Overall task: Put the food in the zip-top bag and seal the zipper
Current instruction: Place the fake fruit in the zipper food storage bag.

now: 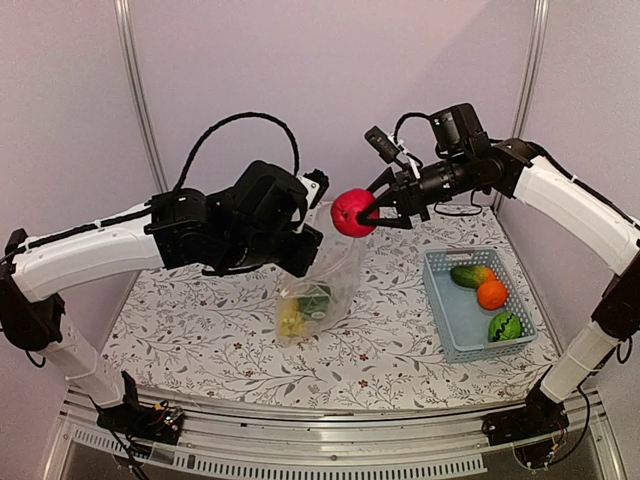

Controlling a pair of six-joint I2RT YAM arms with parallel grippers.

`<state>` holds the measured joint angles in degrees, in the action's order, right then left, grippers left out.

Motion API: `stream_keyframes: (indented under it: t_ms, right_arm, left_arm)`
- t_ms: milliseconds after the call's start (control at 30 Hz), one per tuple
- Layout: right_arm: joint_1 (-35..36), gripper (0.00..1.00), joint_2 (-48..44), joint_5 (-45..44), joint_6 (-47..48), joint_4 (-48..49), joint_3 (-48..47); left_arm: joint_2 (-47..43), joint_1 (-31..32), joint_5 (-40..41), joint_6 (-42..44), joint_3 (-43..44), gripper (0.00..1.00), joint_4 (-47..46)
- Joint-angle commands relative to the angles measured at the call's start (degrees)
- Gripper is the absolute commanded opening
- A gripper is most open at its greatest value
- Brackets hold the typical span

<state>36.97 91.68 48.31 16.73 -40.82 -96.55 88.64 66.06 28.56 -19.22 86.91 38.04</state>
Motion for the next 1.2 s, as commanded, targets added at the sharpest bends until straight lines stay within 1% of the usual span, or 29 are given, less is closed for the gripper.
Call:
stream_keyframes:
  t_ms: [0, 167, 300, 500, 667, 867, 967, 1167]
  right_arm:
    - [0.77, 0.57, 2.34, 2.8, -0.75, -0.8, -1.7]
    - [1.07, 0.58, 4.64, 5.57, -2.24, -0.93, -3.57]
    - [1.26, 0.58, 6.56, 5.16, -2.99, -1.13, -4.75]
    - [1.48, 0.61, 8.58, 0.17, -3.02, -1.45, -4.79]
    - [1.77, 0.63, 8.95, -5.95, -2.44, -1.72, -4.14]
    - [3.51, 0.69, 8.31, -15.71, -0.82, -2.0, -2.9]
    - [5.43, 0.73, 8.09, -17.62, 0.38, -2.77, -2.7]
    - [8.96, 0.86, 7.1, -20.67, 2.38, -3.98, -3.3]
  left_arm:
    - [-1.32, 1.0, -0.98, -0.71, -0.93, 0.0, -1.57]
    - [-1.43, 1.11, -0.83, -0.67, -1.13, 0.0, -1.57]
    - [-1.85, 1.09, -0.63, -0.46, -1.35, 0.0, -1.57]
    - [-2.95, 1.12, -0.23, -0.59, -2.13, 0.0, -1.69]
    - [-3.88, 1.09, 0.17, -0.96, -3.34, 0.0, -2.57]
    - [-4.27, 1.17, -0.25, -1.28, -3.99, 0.0, -3.51]
    - [-4.1, 1.17, -0.26, -1.3, -4.3, 0.0, -3.85]
    - [-4.21, 1.17, 0.16, -1.34, -4.5, 0.0, -3.84]
